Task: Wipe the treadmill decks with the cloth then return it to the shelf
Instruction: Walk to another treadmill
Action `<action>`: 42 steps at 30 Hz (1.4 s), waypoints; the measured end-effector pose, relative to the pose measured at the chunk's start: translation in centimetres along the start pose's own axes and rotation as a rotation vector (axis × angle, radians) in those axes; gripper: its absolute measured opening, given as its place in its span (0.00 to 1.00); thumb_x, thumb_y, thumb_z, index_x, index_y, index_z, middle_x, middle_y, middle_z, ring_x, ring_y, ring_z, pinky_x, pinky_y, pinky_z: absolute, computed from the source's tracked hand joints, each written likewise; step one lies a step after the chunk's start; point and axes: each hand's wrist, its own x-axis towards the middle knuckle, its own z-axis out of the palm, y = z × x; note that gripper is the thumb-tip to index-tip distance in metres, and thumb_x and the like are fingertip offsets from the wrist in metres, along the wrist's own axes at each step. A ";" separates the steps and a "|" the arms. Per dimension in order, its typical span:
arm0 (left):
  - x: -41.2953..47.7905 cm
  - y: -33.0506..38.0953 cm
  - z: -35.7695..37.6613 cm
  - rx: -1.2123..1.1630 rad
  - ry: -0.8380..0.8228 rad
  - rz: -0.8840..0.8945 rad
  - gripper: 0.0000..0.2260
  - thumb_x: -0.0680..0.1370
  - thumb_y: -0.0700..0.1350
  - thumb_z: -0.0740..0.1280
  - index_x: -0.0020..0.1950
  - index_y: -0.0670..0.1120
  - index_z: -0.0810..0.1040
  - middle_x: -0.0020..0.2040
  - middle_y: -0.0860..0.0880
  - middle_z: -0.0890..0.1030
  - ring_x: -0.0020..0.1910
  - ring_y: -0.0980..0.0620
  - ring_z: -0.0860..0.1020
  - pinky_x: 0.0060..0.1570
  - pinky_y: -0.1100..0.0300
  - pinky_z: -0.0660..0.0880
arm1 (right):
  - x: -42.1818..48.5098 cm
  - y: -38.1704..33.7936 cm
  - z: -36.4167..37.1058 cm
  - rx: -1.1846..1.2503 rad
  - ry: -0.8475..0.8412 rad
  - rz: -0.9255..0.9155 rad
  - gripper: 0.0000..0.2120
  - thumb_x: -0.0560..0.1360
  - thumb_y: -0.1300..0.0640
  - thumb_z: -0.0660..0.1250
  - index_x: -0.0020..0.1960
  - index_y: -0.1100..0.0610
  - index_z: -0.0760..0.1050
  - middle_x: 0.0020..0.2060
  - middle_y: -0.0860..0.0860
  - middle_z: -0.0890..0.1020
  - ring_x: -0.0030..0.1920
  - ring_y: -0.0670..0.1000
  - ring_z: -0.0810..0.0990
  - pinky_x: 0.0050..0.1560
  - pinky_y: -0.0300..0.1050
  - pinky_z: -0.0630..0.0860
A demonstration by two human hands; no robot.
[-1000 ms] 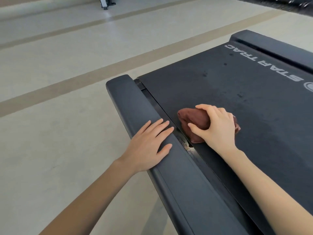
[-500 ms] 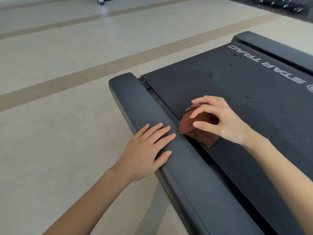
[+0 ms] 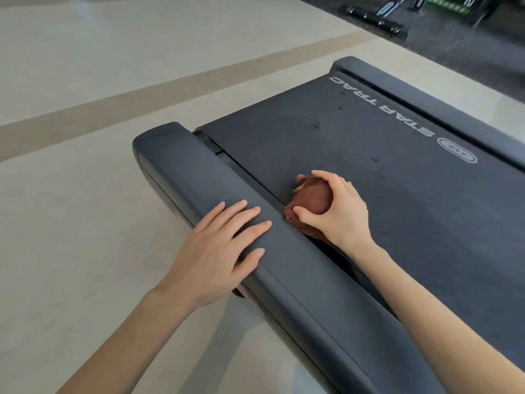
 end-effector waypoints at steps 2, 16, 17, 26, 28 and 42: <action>-0.9 -0.6 -0.4 -0.017 0.005 -0.020 0.21 0.79 0.54 0.51 0.68 0.50 0.72 0.69 0.50 0.72 0.71 0.50 0.64 0.71 0.52 0.57 | -0.5 -0.9 0.0 0.011 0.023 -0.003 0.30 0.61 0.46 0.74 0.62 0.43 0.71 0.55 0.42 0.77 0.58 0.47 0.73 0.54 0.41 0.66; -15.6 -9.6 -8.5 0.139 0.016 -0.299 0.22 0.79 0.55 0.50 0.67 0.49 0.73 0.65 0.48 0.75 0.68 0.48 0.70 0.68 0.49 0.64 | -4.4 -18.3 0.4 -0.024 -0.167 -0.556 0.23 0.61 0.51 0.77 0.54 0.50 0.77 0.50 0.42 0.79 0.51 0.50 0.78 0.54 0.49 0.74; -16.7 -10.0 -9.1 0.161 0.016 -0.329 0.23 0.79 0.56 0.50 0.67 0.49 0.73 0.65 0.47 0.76 0.68 0.47 0.70 0.68 0.48 0.64 | -5.0 -19.5 1.1 -0.072 -0.169 -0.630 0.22 0.61 0.51 0.77 0.54 0.52 0.78 0.50 0.45 0.80 0.50 0.53 0.78 0.51 0.51 0.74; -25.4 -12.2 -11.3 0.215 -0.079 -0.613 0.24 0.78 0.58 0.49 0.67 0.50 0.72 0.64 0.47 0.76 0.67 0.46 0.70 0.67 0.46 0.64 | -7.5 -24.5 8.1 -0.152 -0.243 -0.943 0.21 0.60 0.51 0.78 0.51 0.55 0.81 0.45 0.52 0.82 0.43 0.57 0.79 0.43 0.49 0.74; -26.4 -12.6 -11.2 0.211 -0.099 -0.657 0.24 0.78 0.58 0.49 0.68 0.50 0.71 0.64 0.47 0.76 0.67 0.46 0.70 0.68 0.46 0.64 | -7.3 -25.5 9.9 -0.103 -0.294 -0.931 0.21 0.60 0.52 0.78 0.51 0.55 0.81 0.45 0.52 0.82 0.43 0.57 0.80 0.44 0.49 0.74; -24.0 -15.5 -21.1 0.201 -0.115 -0.857 0.23 0.78 0.55 0.52 0.70 0.49 0.70 0.66 0.46 0.74 0.67 0.45 0.70 0.67 0.42 0.65 | 1.1 -35.2 9.0 0.099 -0.538 -0.714 0.21 0.60 0.51 0.78 0.53 0.48 0.79 0.49 0.45 0.79 0.49 0.50 0.77 0.42 0.48 0.78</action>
